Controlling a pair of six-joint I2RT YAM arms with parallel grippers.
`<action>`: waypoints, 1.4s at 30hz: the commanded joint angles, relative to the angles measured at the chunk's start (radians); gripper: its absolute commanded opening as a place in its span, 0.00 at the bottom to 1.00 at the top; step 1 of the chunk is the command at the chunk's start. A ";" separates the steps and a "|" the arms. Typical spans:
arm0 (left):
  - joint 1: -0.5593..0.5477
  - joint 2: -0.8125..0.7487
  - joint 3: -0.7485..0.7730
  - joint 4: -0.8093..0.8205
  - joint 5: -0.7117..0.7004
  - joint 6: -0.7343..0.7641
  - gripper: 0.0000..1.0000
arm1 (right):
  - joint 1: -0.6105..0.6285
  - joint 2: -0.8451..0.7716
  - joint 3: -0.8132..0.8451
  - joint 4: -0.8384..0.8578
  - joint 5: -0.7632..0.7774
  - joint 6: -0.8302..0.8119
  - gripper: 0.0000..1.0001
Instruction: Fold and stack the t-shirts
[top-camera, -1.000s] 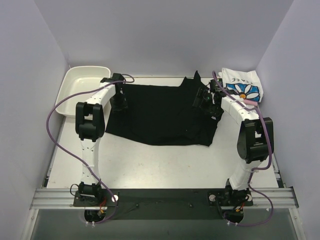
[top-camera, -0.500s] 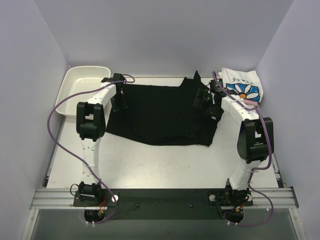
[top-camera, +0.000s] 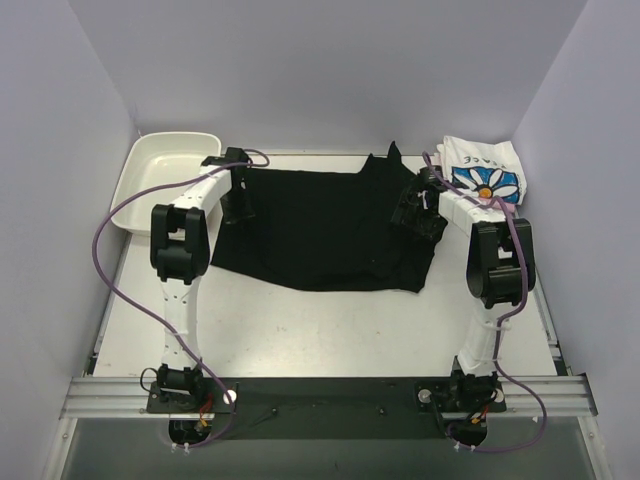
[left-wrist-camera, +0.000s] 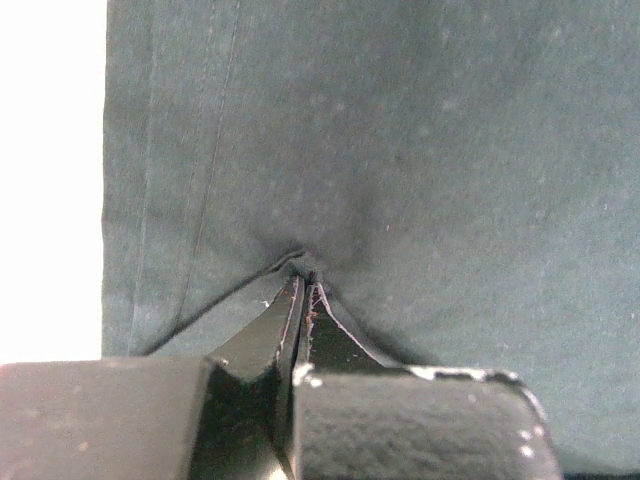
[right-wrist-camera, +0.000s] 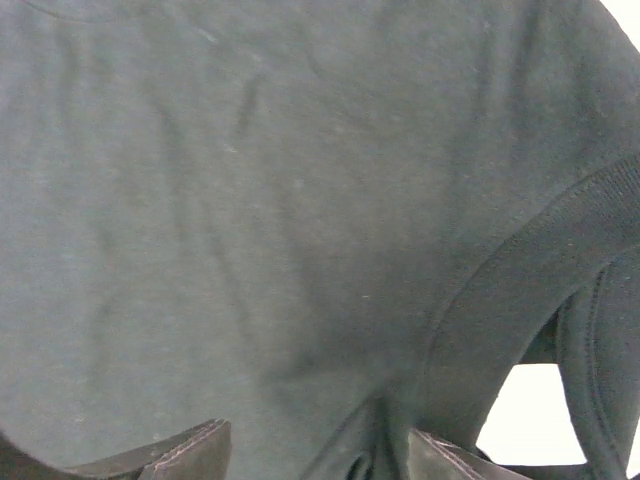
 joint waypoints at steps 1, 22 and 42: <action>-0.001 -0.111 -0.014 0.013 0.004 -0.004 0.00 | -0.004 0.004 0.050 -0.046 0.024 0.008 0.64; 0.019 -0.511 -0.377 0.144 0.058 -0.052 0.00 | 0.037 -0.230 -0.125 -0.066 0.116 -0.006 0.00; 0.023 -1.240 -0.930 0.212 0.148 -0.095 0.00 | 0.313 -1.011 -0.637 -0.308 0.278 0.186 0.00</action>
